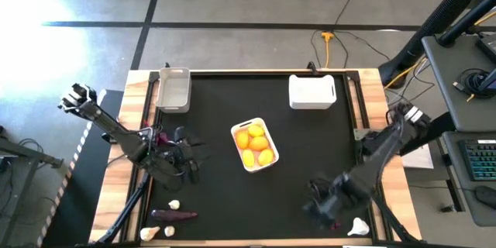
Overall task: Sort produce into baskets
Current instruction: Put the garlic into the top white bin
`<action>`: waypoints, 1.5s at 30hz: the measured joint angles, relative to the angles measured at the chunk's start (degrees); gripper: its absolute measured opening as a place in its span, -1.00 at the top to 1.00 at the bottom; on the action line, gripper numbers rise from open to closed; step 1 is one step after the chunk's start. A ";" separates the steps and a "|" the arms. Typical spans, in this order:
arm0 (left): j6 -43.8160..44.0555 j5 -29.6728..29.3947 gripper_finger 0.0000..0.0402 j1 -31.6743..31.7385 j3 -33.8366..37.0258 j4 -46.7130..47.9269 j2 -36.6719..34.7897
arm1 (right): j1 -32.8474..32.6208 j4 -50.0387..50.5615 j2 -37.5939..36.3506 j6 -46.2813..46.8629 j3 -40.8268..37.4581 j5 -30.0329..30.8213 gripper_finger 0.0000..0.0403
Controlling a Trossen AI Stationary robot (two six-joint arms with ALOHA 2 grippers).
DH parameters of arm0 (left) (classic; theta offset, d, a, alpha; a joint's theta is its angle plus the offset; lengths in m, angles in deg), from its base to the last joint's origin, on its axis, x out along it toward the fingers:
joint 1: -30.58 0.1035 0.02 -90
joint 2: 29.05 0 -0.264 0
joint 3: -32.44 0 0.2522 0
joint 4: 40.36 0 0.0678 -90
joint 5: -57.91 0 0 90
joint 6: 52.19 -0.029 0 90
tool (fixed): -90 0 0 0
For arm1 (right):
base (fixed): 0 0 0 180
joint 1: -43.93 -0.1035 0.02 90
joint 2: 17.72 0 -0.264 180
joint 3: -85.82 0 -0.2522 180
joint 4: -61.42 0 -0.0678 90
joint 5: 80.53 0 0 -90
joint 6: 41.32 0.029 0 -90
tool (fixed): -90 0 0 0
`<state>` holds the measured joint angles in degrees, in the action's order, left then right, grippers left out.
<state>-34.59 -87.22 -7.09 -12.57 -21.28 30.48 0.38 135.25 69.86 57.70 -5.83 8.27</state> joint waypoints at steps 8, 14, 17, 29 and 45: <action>-12.98 0.04 -0.04 0.00 -0.02 -15.25 4.68 | -4.96 5.82 7.92 13.00 -0.02 -25.05 -0.10; -14.77 0.02 -0.04 0.00 -0.02 -16.85 7.17 | -4.96 8.86 12.59 7.32 -0.09 -37.02 -0.28; -15.49 0.02 -0.04 0.00 -0.02 -16.83 8.06 | -4.91 8.53 14.12 4.17 -0.07 -38.59 -0.37; -18.42 -1.88 -0.04 1.79 -0.02 -18.25 8.76 | -5.21 7.52 20.61 -10.04 -0.26 -43.75 -0.30; -20.32 -1.88 -0.04 2.99 -0.02 -18.77 8.76 | -8.18 6.02 28.91 -24.51 -0.07 -49.41 -0.10</action>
<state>-54.91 -89.11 -4.10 -12.59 -40.05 39.24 -7.79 141.27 98.77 33.19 -5.89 -41.14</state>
